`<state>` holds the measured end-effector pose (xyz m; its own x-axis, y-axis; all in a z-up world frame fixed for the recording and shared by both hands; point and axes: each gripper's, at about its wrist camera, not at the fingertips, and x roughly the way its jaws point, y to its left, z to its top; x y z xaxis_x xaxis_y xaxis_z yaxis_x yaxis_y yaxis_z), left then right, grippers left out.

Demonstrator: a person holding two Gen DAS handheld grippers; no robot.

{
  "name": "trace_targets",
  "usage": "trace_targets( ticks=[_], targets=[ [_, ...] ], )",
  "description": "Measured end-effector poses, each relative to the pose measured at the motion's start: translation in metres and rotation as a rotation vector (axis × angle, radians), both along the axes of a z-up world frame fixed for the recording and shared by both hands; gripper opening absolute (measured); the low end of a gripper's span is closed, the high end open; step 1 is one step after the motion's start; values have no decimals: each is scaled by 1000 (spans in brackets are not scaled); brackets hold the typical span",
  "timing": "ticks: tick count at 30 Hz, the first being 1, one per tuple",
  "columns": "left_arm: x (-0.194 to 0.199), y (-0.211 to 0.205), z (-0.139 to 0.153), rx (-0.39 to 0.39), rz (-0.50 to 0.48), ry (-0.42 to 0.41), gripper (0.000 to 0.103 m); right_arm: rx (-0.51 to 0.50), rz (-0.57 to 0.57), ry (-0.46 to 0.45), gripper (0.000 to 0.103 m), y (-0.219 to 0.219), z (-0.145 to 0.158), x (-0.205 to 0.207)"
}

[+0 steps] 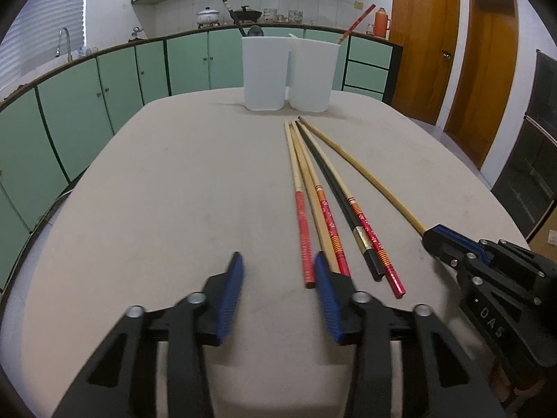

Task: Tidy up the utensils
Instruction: 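Close the right tool on a plain wooden chopstick, then close the left tool on a red-patterned chopstick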

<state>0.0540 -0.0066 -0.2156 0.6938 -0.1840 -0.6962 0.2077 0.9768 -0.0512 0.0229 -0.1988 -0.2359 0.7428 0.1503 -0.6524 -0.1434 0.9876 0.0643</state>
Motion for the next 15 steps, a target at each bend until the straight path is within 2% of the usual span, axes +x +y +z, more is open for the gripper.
trace_targets(
  ticks=[2,6,8,10,15],
  targets=[
    [0,0,0,-3,-1,-2,34,-1,4,-1,9,2,0,-1],
    [0,0,-1,-11,0,-4,25,-10,10,-4,10,3,-1,-1],
    [0,-2,-1,-11,-4,-6,18,-16,10,-5,10,5,-1,0],
    [1,-3,-1,-13,-10,-7,6,-37,15,-8,6,7,-1,0],
    [2,-3,1,-34,-16,-2,5,-23,23,0,6,4,1,1]
  ],
)
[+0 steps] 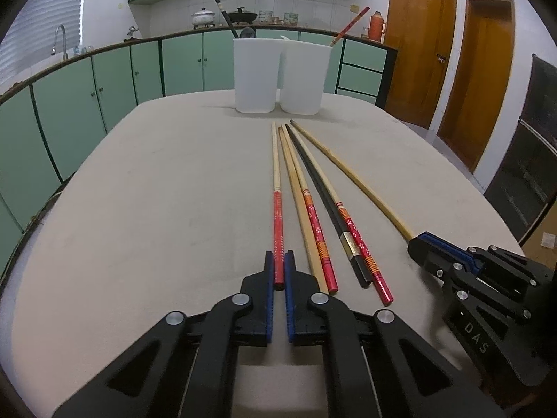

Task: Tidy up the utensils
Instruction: 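Close the left tool on a red-patterned chopstick, then carry the wooden chopstick with the right tool while the left tool carries the red one into the holder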

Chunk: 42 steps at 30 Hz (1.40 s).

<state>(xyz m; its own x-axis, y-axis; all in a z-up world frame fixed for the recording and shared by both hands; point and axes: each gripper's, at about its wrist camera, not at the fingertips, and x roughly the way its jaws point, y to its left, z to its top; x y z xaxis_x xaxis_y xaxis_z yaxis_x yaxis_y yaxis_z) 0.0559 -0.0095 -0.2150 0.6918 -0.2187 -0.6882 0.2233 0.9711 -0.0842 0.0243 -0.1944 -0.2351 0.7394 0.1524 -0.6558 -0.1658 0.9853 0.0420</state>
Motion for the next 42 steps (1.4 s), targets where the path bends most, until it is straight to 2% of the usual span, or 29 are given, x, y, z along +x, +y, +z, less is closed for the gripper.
trace_targets(
  ticks=[5,15,24,35,42],
  targets=[
    [-4,2,16,-8,-7,-26,5,12,10,-27,6,-6,14,-1],
    [-8,14,96,-19,-16,-196,5,59,4,-138,6,-28,77,0],
    [11,21,155,-57,-13,-319,5,101,18,-208,6,-39,134,18],
    [31,23,196,-101,-38,-373,5,142,50,-234,6,-44,190,47],
    [31,22,216,-86,-48,-408,5,151,69,-253,6,-49,218,62]
  ],
)
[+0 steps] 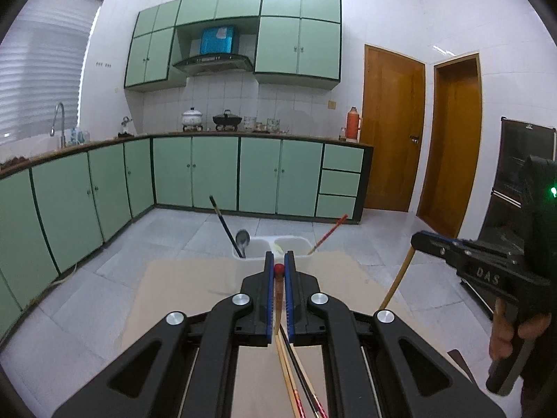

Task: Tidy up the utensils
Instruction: 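Carry the wooden chopstick with the right tool while the left tool carries the red one into the holder, then open both tools and move them back over the chopsticks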

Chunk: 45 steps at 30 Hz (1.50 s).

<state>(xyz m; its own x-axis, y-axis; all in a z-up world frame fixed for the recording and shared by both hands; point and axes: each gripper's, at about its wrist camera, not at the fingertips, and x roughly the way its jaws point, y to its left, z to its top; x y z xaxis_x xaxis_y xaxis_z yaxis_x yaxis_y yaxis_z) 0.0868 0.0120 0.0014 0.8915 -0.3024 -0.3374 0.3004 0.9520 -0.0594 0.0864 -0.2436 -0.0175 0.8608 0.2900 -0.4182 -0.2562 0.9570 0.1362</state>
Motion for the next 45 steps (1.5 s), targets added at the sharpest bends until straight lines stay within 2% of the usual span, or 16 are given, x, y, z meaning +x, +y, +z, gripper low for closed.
trace_targets(
  ticks=[11,16,22,25,30,35,41,44,45],
  targets=[
    [12,3,52,-4,21,-131,5,-11,26,-138,6,1,66,34],
    [36,-4,80,-14,16,-196,5,-34,20,-190,6,4,97,64],
    [82,-13,91,-12,18,-211,5,-71,7,-208,6,8,108,104],
    [107,-17,86,-8,21,-183,5,-84,-5,-217,6,8,107,125],
    [142,-23,63,10,22,-124,5,-78,-14,-194,6,7,88,161],
    [173,-24,39,12,32,-80,5,-55,-21,-138,6,9,58,192],
    [208,-26,10,37,38,1,6,-57,5,-47,6,12,24,209],
    [210,-25,1,30,33,26,6,-47,9,-18,10,11,15,209],
    [209,-24,1,29,33,26,11,-45,8,-18,16,11,14,207]
  ],
)
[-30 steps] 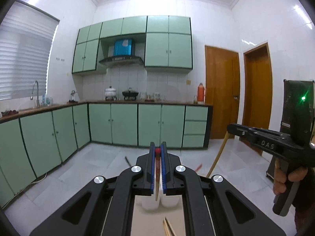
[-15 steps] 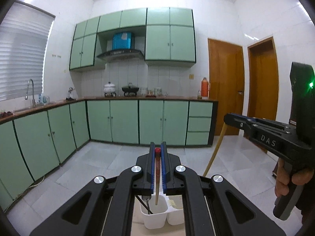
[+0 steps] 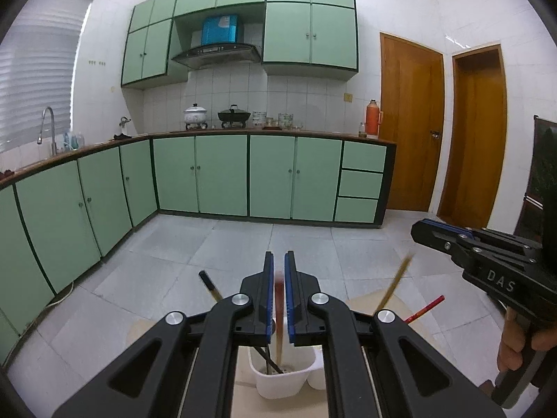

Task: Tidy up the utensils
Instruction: 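Open both tools and move them back over the chopsticks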

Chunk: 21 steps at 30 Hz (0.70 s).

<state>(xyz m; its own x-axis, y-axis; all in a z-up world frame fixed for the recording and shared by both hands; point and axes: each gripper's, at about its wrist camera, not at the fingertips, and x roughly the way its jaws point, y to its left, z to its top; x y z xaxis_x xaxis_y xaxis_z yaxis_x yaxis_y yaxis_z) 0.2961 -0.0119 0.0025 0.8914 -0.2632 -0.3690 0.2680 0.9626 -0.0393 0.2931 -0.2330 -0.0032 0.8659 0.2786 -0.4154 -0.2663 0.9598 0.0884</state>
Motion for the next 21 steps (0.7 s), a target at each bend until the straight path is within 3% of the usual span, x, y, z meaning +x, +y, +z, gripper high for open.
trace_targets(
  ticks=[3,7,14,17,21],
  targets=[
    [-9,4,2,-9,0,-9,30,10,-19,-28,38,-4,4,-12],
    [-30,12,14,-31,8,-44,47,22,-40,-70,50,-11,14,-35],
    [-86,24,28,-45,28,-111,62,58,-79,-145,70,-29,22,-94],
    [-106,27,26,-48,34,-104,68,53,-58,-155,75,-29,17,-120],
    [-137,32,13,-51,46,-78,79,63,-75,-142,90,-29,-2,-157]
  ],
)
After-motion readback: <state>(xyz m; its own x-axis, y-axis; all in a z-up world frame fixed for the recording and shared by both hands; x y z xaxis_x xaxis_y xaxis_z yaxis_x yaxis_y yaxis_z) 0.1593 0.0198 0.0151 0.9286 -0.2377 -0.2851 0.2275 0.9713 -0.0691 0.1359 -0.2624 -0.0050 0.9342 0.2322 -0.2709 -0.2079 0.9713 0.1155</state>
